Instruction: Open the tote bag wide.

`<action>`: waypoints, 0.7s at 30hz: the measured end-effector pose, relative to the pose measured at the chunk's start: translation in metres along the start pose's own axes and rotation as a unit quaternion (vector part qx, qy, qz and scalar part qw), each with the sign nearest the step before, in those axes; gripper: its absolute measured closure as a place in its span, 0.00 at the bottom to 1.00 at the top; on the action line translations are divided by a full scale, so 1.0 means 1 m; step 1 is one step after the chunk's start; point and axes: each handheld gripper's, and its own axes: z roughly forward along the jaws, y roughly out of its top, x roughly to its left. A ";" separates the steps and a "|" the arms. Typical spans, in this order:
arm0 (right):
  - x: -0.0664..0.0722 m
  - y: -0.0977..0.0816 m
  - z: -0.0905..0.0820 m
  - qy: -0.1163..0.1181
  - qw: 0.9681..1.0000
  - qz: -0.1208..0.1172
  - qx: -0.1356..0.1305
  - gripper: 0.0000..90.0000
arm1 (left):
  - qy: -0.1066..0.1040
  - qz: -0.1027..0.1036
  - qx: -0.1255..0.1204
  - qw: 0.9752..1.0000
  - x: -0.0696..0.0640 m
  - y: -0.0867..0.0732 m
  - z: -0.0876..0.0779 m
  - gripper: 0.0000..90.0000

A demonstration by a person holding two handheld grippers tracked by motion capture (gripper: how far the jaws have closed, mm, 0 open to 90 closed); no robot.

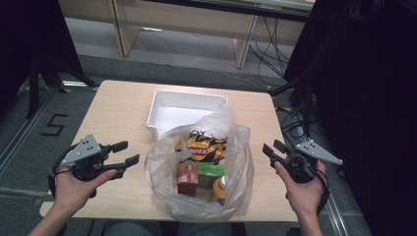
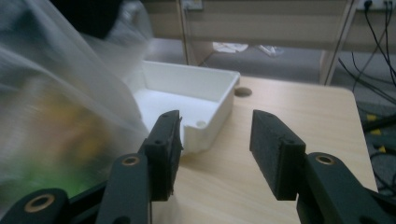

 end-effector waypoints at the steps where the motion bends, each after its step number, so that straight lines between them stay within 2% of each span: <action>1: 0.008 0.008 -0.004 0.009 1.000 -0.003 -0.009 0.60 | -0.011 0.010 -0.005 1.000 -0.003 0.009 0.000 0.43; 2: 0.011 0.012 -0.006 0.008 1.000 -0.012 -0.012 0.60 | -0.015 0.012 -0.004 1.000 -0.006 0.014 0.000 0.44; 3: 0.014 0.015 -0.008 0.014 1.000 -0.017 -0.014 0.60 | -0.023 0.023 0.000 0.999 -0.011 0.022 0.001 0.46; 4: 0.019 0.022 -0.011 0.015 0.999 -0.032 -0.025 0.60 | -0.027 0.037 -0.001 0.999 -0.016 0.029 0.003 0.46; 5: 0.025 0.026 -0.014 0.019 0.999 -0.034 -0.025 0.59 | -0.031 0.051 0.002 0.998 -0.021 0.036 0.004 0.46; 6: 0.030 0.032 -0.016 0.015 0.998 -0.053 -0.027 0.59 | -0.031 0.051 0.002 0.998 -0.021 0.036 0.004 0.45; 7: 0.030 0.032 -0.016 0.015 0.998 -0.053 -0.027 0.59 | -0.037 0.061 0.005 0.997 -0.026 0.043 0.005 0.45; 8: 0.040 0.040 -0.021 0.019 0.998 -0.061 -0.030 0.58 | -0.046 0.076 0.001 0.996 -0.034 0.056 0.009 0.45; 9: 0.042 0.045 -0.021 0.030 0.996 -0.072 -0.036 0.57 | -0.050 0.081 0.000 0.995 -0.037 0.060 0.011 0.45; 11: 0.049 0.052 -0.021 0.042 0.996 -0.069 -0.034 0.56 | -0.058 0.089 -0.001 0.994 -0.044 0.071 0.016 0.44; 12: 0.049 0.056 -0.020 0.047 0.995 -0.080 -0.040 0.56 | -0.062 0.090 0.000 0.994 -0.046 0.075 0.018 0.44; 16: 0.055 0.066 -0.016 0.066 0.995 -0.070 -0.038 0.55 | -0.073 0.107 0.010 0.992 -0.055 0.087 0.024 0.43; 18: 0.059 0.069 -0.015 0.070 0.995 -0.065 -0.038 0.55 | -0.081 0.117 0.032 0.989 -0.060 0.090 0.030 0.42; 21: 0.064 0.073 -0.012 0.092 0.993 -0.066 -0.043 0.54 | -0.091 0.132 0.062 0.985 -0.067 0.089 0.038 0.39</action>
